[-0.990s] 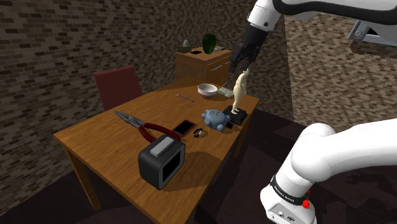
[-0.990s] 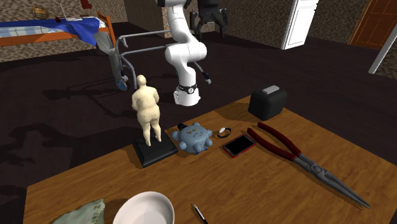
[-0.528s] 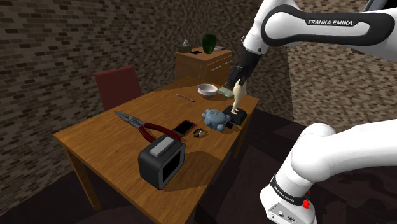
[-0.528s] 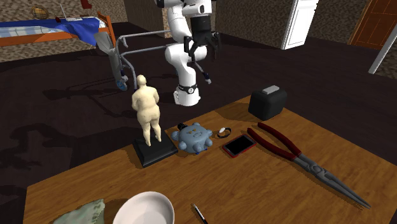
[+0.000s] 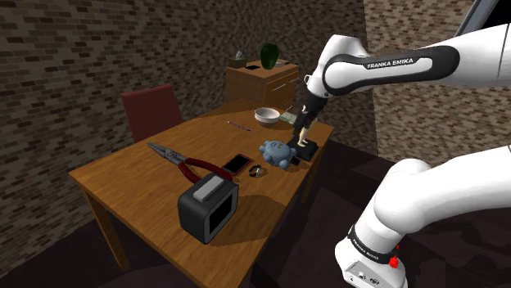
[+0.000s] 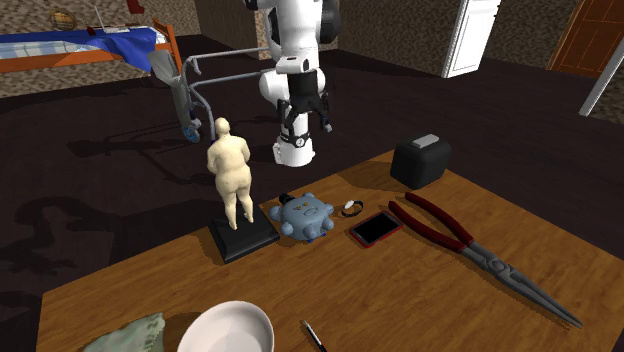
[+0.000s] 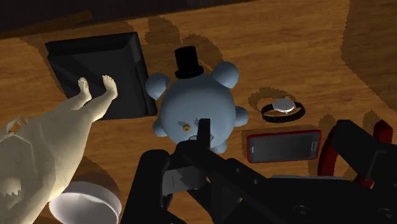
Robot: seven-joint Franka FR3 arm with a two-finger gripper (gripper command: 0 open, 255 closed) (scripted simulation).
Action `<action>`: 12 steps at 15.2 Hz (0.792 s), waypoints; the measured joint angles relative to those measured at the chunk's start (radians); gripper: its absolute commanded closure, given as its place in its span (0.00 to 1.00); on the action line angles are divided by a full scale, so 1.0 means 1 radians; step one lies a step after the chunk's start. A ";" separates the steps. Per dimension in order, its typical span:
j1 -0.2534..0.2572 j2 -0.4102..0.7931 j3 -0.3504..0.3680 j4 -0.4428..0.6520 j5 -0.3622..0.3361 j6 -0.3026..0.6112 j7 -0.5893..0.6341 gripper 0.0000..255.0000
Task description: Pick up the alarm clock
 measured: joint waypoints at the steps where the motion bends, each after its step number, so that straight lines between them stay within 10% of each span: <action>1: -0.001 0.016 -0.010 -0.015 -0.008 0.030 -0.016 0.00; 12: 0.012 0.370 -0.199 -0.092 -0.059 0.443 -0.262 0.00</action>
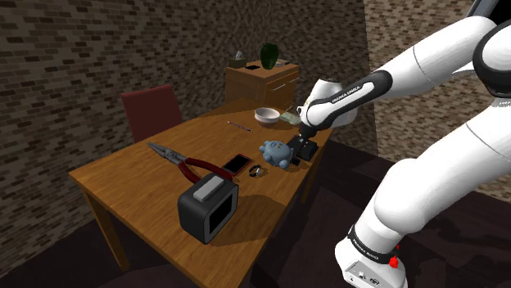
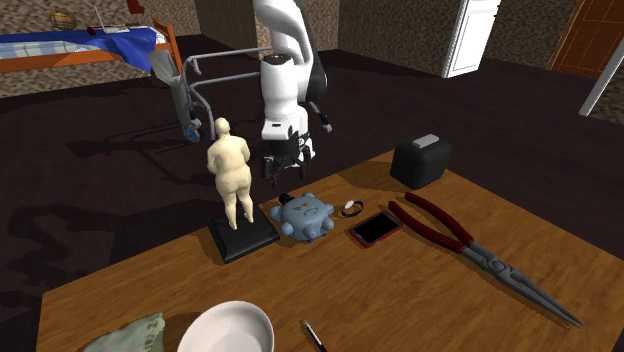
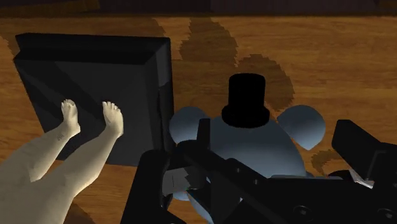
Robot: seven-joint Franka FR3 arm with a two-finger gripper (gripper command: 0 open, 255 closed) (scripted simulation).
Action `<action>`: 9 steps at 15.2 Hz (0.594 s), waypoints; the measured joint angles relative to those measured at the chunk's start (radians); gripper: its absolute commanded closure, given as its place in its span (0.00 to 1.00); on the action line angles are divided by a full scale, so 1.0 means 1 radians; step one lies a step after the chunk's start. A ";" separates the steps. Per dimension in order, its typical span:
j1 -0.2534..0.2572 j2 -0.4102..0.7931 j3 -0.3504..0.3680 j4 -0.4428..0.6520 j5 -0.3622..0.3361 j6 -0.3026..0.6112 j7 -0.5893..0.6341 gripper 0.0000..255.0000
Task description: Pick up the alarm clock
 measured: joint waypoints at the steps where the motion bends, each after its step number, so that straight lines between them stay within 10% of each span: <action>1: 0.003 0.033 -0.020 0.003 0.005 0.029 -0.030 0.00; 9: 0.048 0.174 -0.068 -0.015 0.079 0.172 -0.107 0.00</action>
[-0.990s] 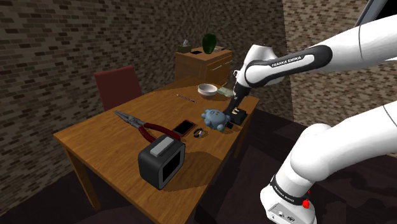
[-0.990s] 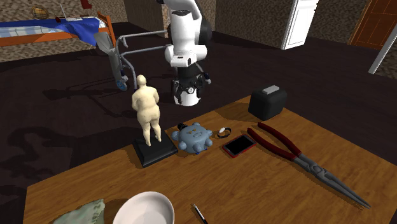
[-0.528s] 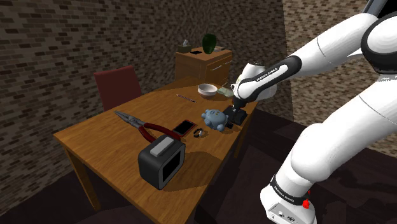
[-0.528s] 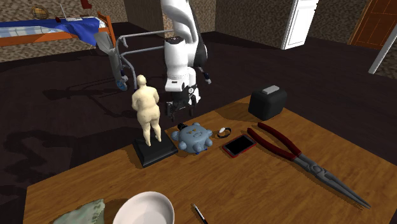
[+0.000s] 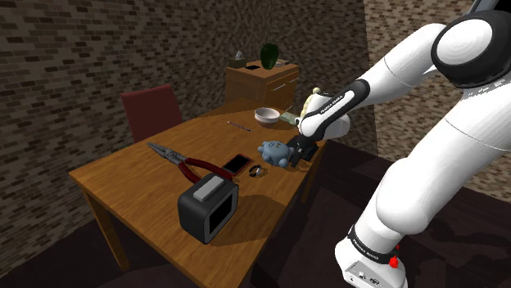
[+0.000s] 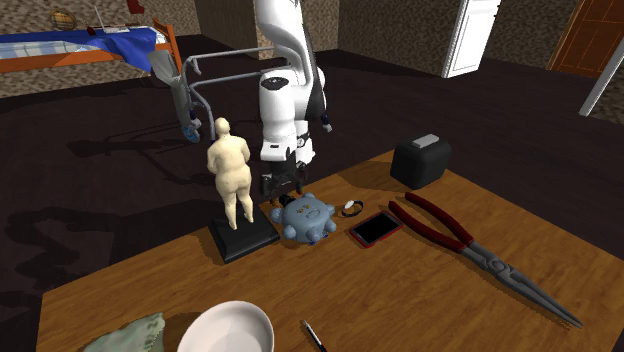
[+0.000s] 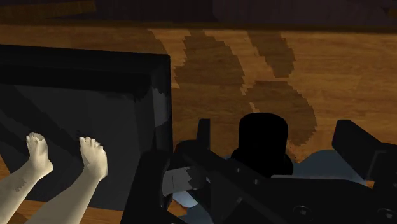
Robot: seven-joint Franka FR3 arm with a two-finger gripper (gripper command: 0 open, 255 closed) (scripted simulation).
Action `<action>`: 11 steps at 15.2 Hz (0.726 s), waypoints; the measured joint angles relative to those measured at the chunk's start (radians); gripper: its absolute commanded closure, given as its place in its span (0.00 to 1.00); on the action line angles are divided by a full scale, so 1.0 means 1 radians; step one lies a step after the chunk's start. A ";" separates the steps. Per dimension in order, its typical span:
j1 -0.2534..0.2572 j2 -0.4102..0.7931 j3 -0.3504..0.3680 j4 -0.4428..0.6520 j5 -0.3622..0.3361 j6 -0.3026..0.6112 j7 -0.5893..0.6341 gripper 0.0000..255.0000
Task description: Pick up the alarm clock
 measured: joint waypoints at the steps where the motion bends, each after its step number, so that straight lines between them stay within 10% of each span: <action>1: 0.004 0.009 -0.002 -0.001 0.007 0.016 -0.005 1.00; 11: 0.007 0.018 -0.005 -0.002 0.014 0.032 -0.010 1.00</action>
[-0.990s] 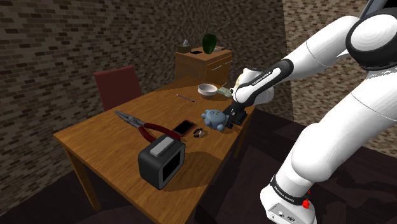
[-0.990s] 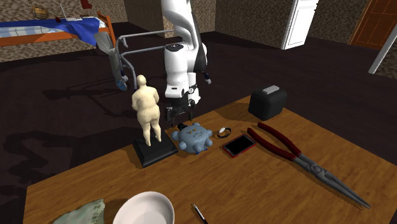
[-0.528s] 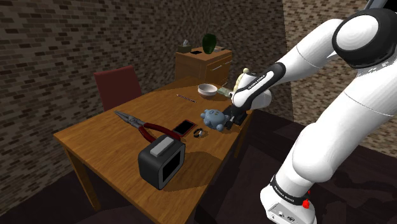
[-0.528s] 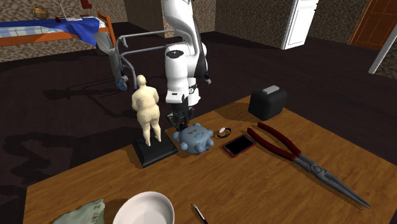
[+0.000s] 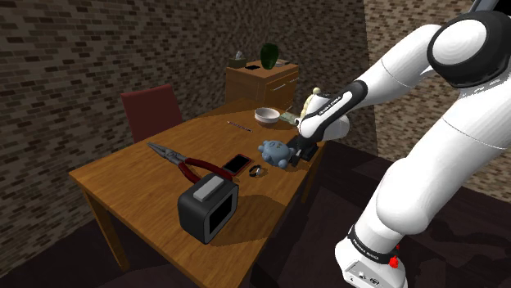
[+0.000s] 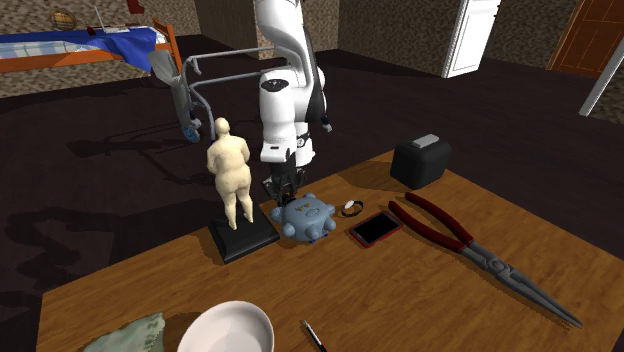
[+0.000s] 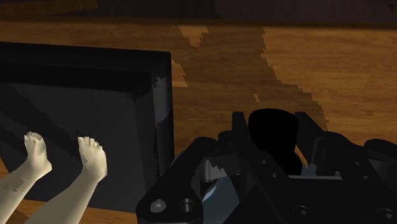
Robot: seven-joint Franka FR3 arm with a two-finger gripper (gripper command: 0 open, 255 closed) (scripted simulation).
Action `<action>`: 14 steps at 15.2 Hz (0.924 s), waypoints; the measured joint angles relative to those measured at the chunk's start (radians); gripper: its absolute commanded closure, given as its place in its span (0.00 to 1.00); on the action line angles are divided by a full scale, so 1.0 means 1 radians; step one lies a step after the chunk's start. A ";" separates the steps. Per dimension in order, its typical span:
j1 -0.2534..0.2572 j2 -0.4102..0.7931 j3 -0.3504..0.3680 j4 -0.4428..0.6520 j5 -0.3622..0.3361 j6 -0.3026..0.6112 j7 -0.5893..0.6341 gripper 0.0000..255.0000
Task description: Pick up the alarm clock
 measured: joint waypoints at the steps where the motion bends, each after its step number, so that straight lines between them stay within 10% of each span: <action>1: -0.003 -0.007 0.002 0.001 -0.006 -0.008 0.005 1.00; 14: -0.061 -0.198 0.059 0.045 -0.105 -0.237 0.085 1.00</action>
